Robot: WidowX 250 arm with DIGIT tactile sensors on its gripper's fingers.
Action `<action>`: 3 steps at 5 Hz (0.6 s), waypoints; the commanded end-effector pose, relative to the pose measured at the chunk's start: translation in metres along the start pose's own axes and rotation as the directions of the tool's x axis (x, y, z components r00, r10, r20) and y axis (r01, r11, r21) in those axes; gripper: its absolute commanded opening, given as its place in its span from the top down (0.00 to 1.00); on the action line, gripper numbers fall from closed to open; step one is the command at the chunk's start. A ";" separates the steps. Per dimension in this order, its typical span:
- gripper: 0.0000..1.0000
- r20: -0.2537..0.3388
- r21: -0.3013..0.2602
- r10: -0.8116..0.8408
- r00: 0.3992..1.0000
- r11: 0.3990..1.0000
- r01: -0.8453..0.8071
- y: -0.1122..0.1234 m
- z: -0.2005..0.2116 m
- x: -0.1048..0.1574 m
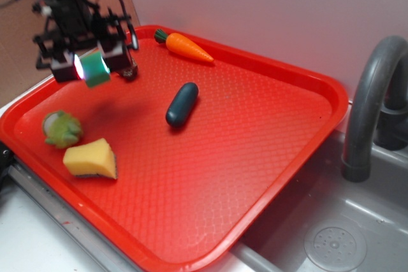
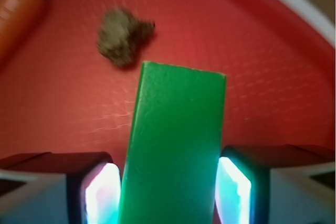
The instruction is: Grab the green block.
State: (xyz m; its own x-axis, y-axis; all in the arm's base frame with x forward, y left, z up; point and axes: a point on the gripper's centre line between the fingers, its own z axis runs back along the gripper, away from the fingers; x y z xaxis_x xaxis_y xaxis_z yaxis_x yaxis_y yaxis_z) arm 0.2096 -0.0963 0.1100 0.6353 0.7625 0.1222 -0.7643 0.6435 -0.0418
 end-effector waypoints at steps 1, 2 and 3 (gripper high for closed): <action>1.00 0.007 -0.170 -0.294 0.956 0.942 0.291 -0.003 0.114 0.004; 1.00 -0.017 -0.196 -0.301 0.953 0.936 0.292 0.010 0.164 0.013; 0.66 -0.024 -0.087 -0.416 0.909 0.907 0.412 -0.001 0.193 0.035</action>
